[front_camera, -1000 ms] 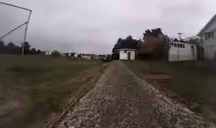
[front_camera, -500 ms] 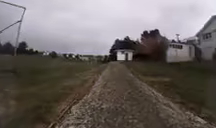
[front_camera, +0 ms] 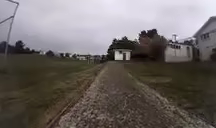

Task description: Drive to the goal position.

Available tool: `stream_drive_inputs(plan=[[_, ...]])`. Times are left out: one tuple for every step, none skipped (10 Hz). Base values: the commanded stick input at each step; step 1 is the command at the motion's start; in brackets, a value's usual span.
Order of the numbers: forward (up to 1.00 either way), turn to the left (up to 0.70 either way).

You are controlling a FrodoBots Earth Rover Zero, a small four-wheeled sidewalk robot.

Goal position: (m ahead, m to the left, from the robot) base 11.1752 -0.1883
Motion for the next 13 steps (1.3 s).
stream_drive_inputs(plan=[[0.60, -0.05], [0.60, -0.15], [0.60, -0.15], [0.60, -0.15], [0.60, -0.15], [0.60, -0.15], [0.60, -0.15], [0.60, -0.15], [0.60, -0.15], [0.60, -0.15], [0.60, -0.15], [0.60, -0.15], [0.60, -0.14]])
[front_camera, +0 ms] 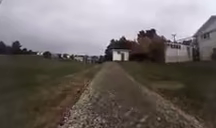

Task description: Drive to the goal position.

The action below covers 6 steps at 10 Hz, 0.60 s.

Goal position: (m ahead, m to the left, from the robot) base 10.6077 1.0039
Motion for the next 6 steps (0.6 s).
stream_drive_inputs(plan=[[0.60, -0.13], [0.60, -0.12], [0.60, -0.10], [0.60, -0.08], [0.60, -0.06], [0.60, -0.04]])
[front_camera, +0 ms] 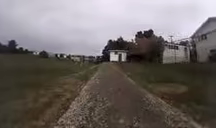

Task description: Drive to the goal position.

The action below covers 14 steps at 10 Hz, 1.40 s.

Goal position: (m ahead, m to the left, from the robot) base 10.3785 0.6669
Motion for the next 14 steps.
stream_drive_inputs(plan=[[0.60, -0.02], [0.60, 0.00], [0.60, 0.00], [0.60, 0.00], [0.60, 0.00], [0.60, 0.00], [0.60, 0.00], [0.60, 0.00], [0.60, 0.00], [0.60, 0.00], [0.60, 0.00], [0.60, 0.00], [0.60, 0.00], [0.60, 0.00]])
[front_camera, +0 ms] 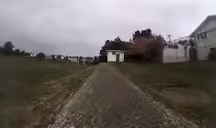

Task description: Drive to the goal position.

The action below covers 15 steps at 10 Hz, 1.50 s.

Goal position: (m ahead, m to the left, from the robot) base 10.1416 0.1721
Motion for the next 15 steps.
stream_drive_inputs(plan=[[0.60, 0.00], [0.60, 0.00], [0.60, 0.00], [0.60, 0.00], [0.60, 0.00], [0.60, 0.00], [0.60, 0.00], [0.60, 0.00], [0.60, 0.00], [0.60, 0.00], [0.60, 0.00], [0.60, 0.00], [0.60, 0.00], [0.60, 0.00], [0.60, 0.00]])
